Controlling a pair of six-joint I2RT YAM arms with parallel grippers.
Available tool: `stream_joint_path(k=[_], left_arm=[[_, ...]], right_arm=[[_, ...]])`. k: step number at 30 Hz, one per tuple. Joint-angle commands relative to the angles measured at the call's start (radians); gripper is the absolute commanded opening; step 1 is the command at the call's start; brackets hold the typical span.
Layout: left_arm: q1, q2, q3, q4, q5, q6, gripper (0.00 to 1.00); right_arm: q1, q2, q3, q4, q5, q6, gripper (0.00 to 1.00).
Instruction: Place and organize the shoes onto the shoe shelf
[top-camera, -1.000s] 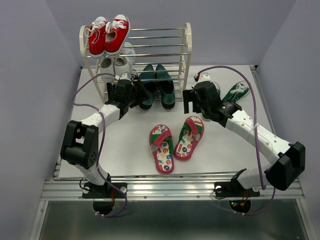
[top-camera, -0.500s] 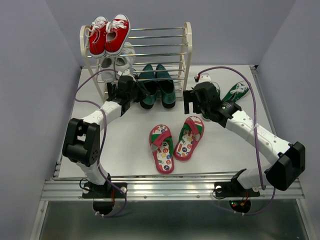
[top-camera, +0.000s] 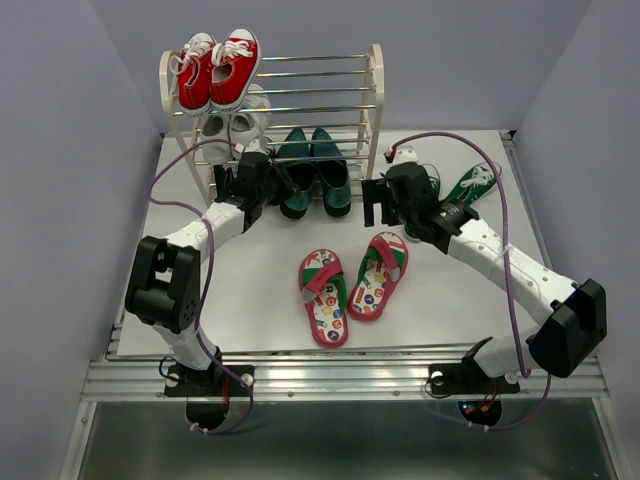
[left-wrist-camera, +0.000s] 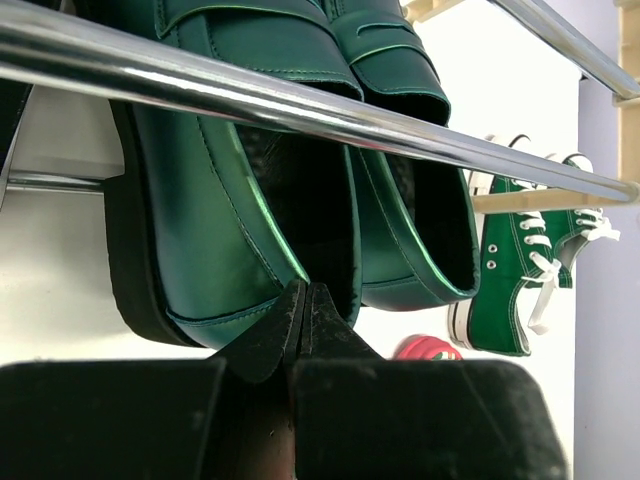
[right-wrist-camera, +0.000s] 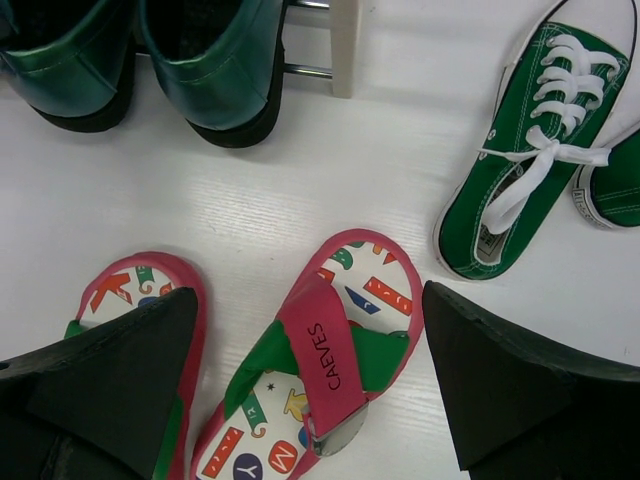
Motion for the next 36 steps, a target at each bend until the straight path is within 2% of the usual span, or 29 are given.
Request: stream_joint_path(k=[1, 6, 10, 11, 13, 14, 16, 20, 23, 28, 29, 30, 36], left_arm=[[0.001, 0.038, 0.003, -0.086, -0.06, 0.017, 0.01], [0.003, 0.036, -0.014, -0.099, -0.092, 0.015, 0.01], [0.003, -0.01, -0.003, -0.108, -0.1, 0.033, 0.11], [0.003, -0.02, 0.004, -0.109, -0.098, 0.038, 0.2], [0.005, -0.059, 0.029, -0.118, -0.098, 0.055, 0.26], [0.001, -0.071, 0.038, -0.12, -0.095, 0.059, 0.34], [0.001, -0.106, 0.061, -0.125, -0.074, 0.067, 0.41], [-0.012, -0.152, 0.098, -0.152, -0.029, 0.101, 0.65], [-0.04, -0.198, 0.098, -0.177, -0.039, 0.112, 0.73], [-0.094, -0.312, 0.012, -0.181, -0.054, 0.096, 0.86], [-0.118, -0.33, -0.009, -0.206, -0.057, 0.096, 0.95], [-0.13, -0.353, -0.05, -0.212, -0.074, 0.084, 0.99], [-0.247, -0.58, -0.237, -0.296, -0.126, 0.023, 0.99]], right_arm=[[-0.005, -0.005, 0.052, 0.072, -0.015, -0.002, 1.0], [-0.005, -0.012, 0.039, 0.07, -0.021, 0.003, 1.0], [-0.005, -0.025, 0.03, 0.07, -0.036, 0.0, 1.0], [-0.005, -0.028, 0.029, 0.072, -0.041, 0.0, 1.0], [-0.005, -0.036, 0.023, 0.072, -0.058, 0.0, 1.0], [-0.005, -0.044, 0.019, 0.07, -0.064, 0.003, 1.0], [-0.005, -0.053, 0.013, 0.07, -0.068, 0.004, 1.0], [-0.005, -0.076, -0.004, 0.07, -0.072, 0.004, 1.0], [-0.005, -0.107, -0.028, 0.07, -0.064, 0.009, 1.0], [-0.005, -0.185, -0.091, 0.05, 0.003, 0.061, 1.0], [-0.005, -0.199, -0.102, 0.046, 0.014, 0.082, 1.0], [-0.005, -0.212, -0.125, 0.029, 0.033, 0.095, 1.0], [-0.005, -0.315, -0.22, -0.026, 0.056, 0.15, 1.0]])
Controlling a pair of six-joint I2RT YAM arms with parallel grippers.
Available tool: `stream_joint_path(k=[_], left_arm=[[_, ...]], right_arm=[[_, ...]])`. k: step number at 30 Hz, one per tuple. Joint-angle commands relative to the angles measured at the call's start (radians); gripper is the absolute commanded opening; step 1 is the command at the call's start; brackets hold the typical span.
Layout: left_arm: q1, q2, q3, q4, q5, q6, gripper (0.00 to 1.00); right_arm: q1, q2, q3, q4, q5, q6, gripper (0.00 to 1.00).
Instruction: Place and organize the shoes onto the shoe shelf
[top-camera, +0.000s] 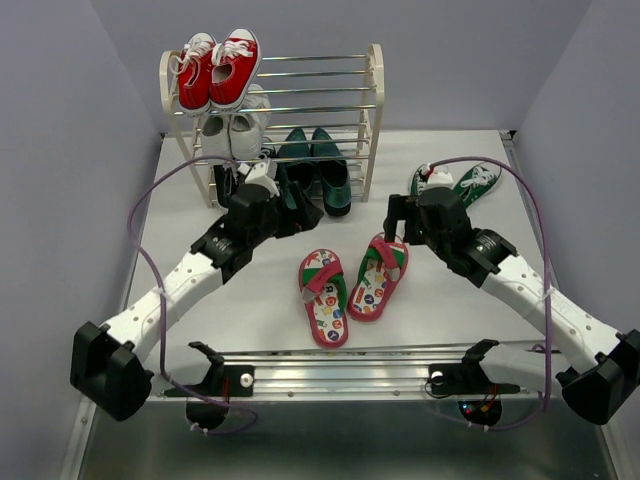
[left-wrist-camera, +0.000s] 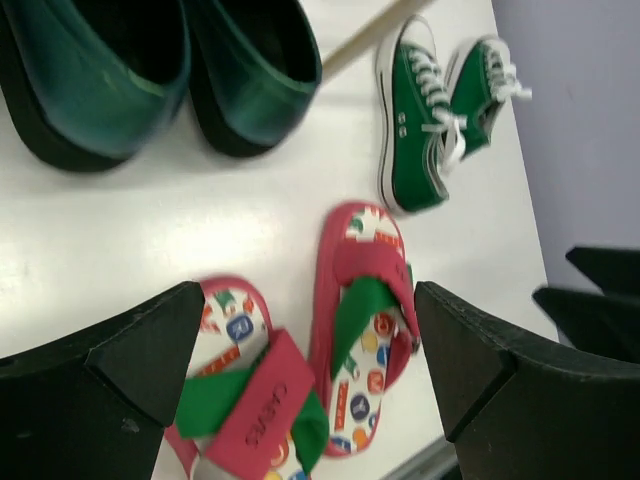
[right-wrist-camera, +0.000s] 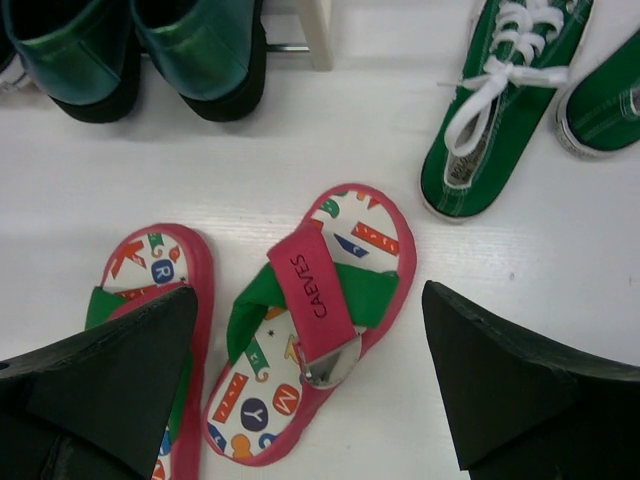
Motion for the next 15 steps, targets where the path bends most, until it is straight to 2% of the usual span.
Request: stream_joint_path(k=[1, 8, 15], left_arm=[[-0.062, -0.158, -0.137, -0.082, -0.064, -0.063, 0.99], [-0.171, -0.352, -0.334, -0.191, -0.115, -0.21, 0.99], [-0.37, -0.354, -0.46, -0.189, -0.107, -0.365, 0.99]], right_arm=[[-0.005, -0.066, -0.058, -0.035, 0.051, 0.065, 1.0], [-0.005, -0.104, -0.145, -0.068, 0.065, 0.108, 1.0], [-0.005, -0.107, -0.185, -0.072, 0.071, 0.131, 1.0]])
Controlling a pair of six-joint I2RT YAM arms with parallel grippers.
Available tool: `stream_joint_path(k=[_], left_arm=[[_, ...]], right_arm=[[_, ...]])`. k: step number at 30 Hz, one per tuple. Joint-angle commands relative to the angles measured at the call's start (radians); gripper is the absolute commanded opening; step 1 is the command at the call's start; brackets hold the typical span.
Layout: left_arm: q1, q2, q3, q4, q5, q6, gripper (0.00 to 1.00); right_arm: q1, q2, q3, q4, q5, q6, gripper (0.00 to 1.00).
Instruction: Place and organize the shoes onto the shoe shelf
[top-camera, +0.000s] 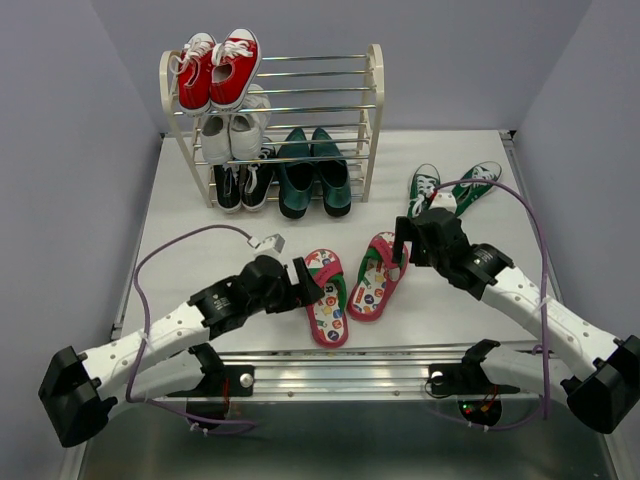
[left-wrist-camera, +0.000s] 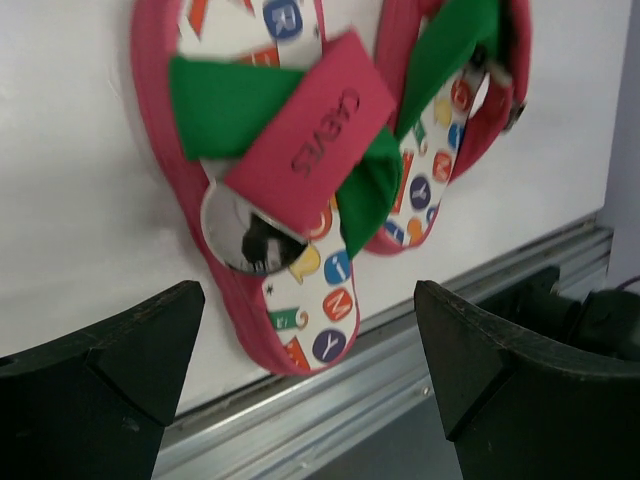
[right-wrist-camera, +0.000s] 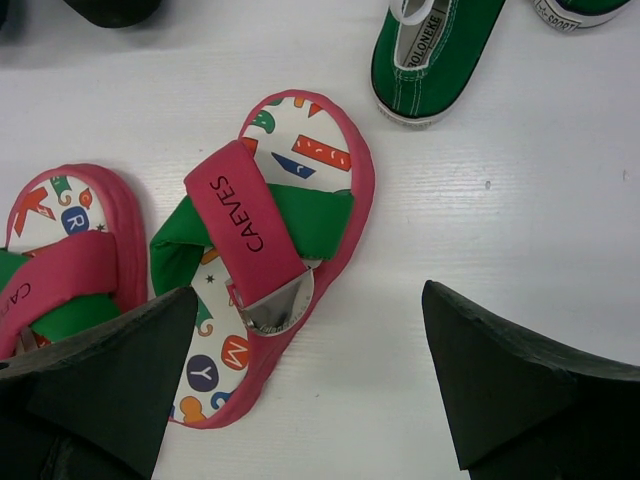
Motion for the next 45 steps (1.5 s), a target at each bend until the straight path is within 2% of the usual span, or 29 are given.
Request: stream_joint_path(k=[1, 8, 12, 25, 37, 41, 44, 45], left_arm=[[-0.119, 0.02, -0.047, -0.007, -0.023, -0.128, 0.99], [-0.168, 0.01, -0.124, 0.008, -0.073, -0.208, 0.98], [-0.168, 0.042, -0.122, 0.043, -0.124, -0.212, 0.87], [-0.168, 0.238, 0.023, -0.006, -0.294, -0.136, 0.66], [-0.168, 0.326, 0.039, 0.059, -0.288, -0.103, 0.51], [-0.168, 0.336, 0.042, 0.073, -0.282, -0.107, 0.32], [-0.17, 0.327, 0.053, 0.06, -0.286, -0.108, 0.04], [-0.168, 0.318, 0.054, 0.056, -0.287, -0.108, 0.0]], right_arm=[[-0.005, -0.016, -0.009, 0.008, 0.035, 0.036, 1.0], [-0.005, -0.007, -0.028, 0.009, 0.039, 0.033, 1.0], [-0.005, 0.01, -0.025, 0.009, 0.044, 0.033, 1.0], [-0.005, 0.039, 0.003, 0.008, 0.05, 0.026, 1.0], [-0.005, 0.057, 0.012, 0.008, 0.076, 0.01, 1.0], [-0.005, 0.061, 0.012, 0.008, 0.079, 0.013, 1.0], [-0.005, 0.061, 0.011, 0.009, 0.079, 0.013, 1.0], [-0.005, 0.059, 0.011, 0.008, 0.081, 0.013, 1.0]])
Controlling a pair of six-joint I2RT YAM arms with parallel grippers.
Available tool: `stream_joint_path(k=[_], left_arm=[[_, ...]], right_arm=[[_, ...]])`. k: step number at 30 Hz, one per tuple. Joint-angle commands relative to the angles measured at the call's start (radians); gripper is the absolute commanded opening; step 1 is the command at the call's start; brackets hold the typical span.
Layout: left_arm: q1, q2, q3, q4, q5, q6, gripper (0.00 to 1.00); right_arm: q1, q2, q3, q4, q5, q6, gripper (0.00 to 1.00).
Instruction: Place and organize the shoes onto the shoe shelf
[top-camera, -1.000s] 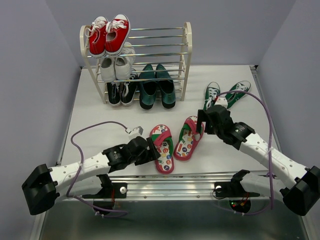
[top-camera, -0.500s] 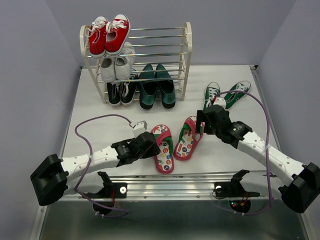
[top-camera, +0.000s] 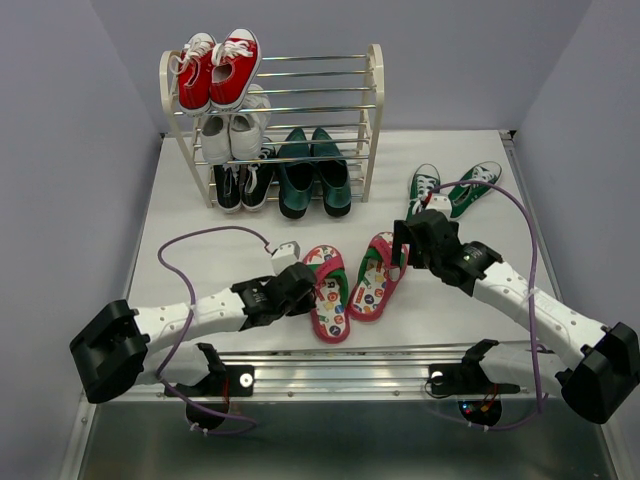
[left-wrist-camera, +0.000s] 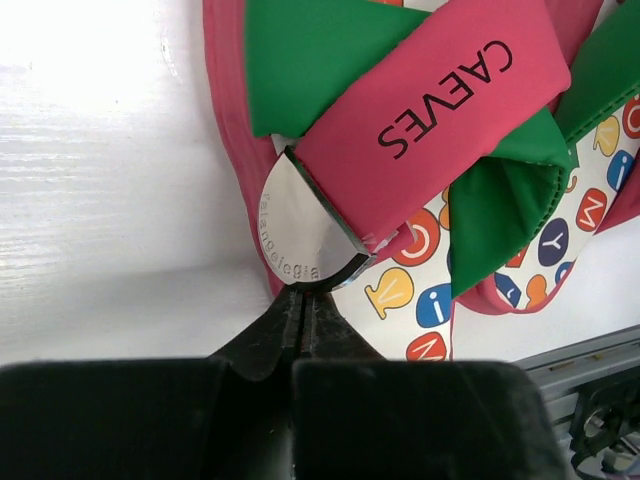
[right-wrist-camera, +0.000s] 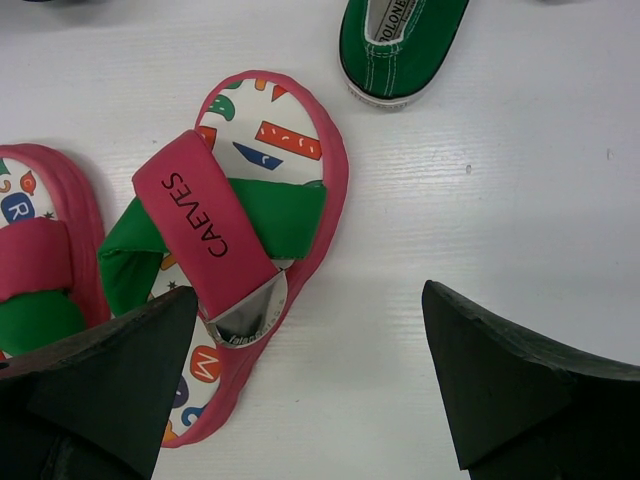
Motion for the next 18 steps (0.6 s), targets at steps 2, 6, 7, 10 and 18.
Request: stream_joint_path(k=[2, 6, 7, 10, 18], left_arm=[[0.007, -0.035, 0.048, -0.005, -0.065, 0.01, 0.0], [-0.001, -0.109, 0.051, -0.016, -0.108, 0.03, 0.0], [0.001, -0.136, 0.051, -0.016, -0.114, 0.036, 0.0], [-0.001, -0.187, 0.055, -0.01, -0.125, 0.082, 0.0], [-0.001, -0.31, 0.117, -0.022, -0.123, 0.217, 0.0]], right_arm=[[-0.005, -0.005, 0.031, 0.011, 0.037, -0.004, 1.0], [-0.005, -0.01, 0.031, 0.011, 0.043, -0.004, 1.0], [-0.005, -0.012, 0.031, 0.01, 0.047, -0.004, 1.0], [-0.005, -0.013, 0.033, 0.01, 0.055, -0.009, 1.0], [-0.005, -0.013, 0.037, 0.011, 0.069, -0.015, 1.0]])
